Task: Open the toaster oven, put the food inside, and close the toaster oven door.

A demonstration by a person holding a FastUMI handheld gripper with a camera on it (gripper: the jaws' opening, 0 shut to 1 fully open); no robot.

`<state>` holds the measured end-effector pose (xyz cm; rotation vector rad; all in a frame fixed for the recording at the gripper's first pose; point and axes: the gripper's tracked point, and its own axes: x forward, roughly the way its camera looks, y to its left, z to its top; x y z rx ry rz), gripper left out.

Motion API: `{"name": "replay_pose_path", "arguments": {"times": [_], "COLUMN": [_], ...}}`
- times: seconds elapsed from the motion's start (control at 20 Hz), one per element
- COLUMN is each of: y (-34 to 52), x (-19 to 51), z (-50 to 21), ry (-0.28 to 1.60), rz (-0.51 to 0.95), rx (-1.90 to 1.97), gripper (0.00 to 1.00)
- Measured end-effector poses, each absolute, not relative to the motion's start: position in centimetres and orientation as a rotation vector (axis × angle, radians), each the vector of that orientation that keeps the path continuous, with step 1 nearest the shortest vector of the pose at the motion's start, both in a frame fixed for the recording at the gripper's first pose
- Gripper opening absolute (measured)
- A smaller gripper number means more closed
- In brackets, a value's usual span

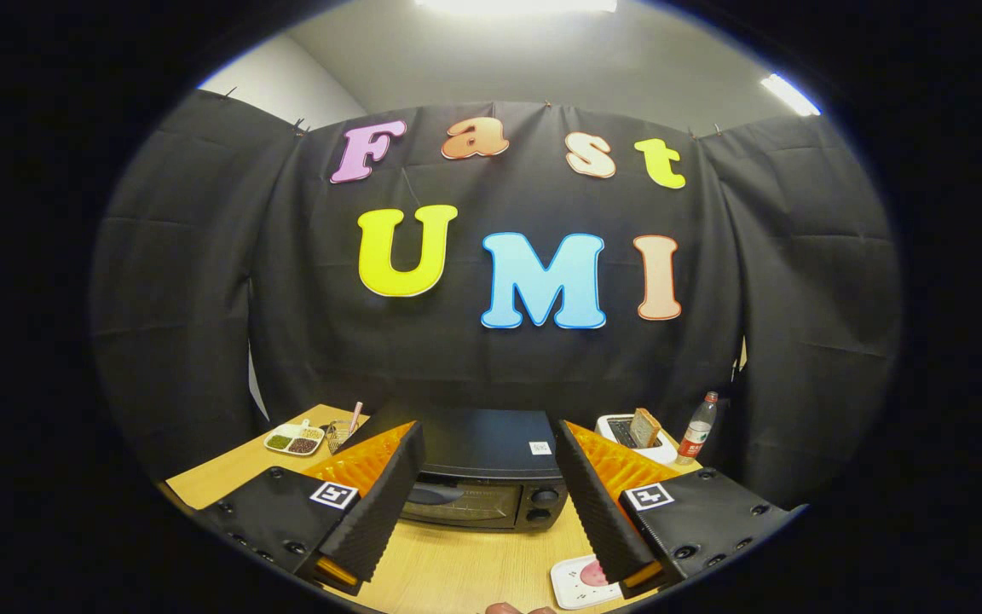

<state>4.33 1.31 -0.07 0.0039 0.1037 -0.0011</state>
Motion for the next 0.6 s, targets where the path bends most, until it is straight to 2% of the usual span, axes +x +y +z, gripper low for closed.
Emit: {"name": "replay_pose_path", "arguments": {"times": [0.2, 0.6], "y": [2.2, 3.8], "x": [7.4, 10.7], "z": [0.8, -3.0], "ry": [0.103, 0.21], "rz": [-0.01, -0.003], "rx": [-0.004, 0.025], "gripper": [0.98, 0.98]}}
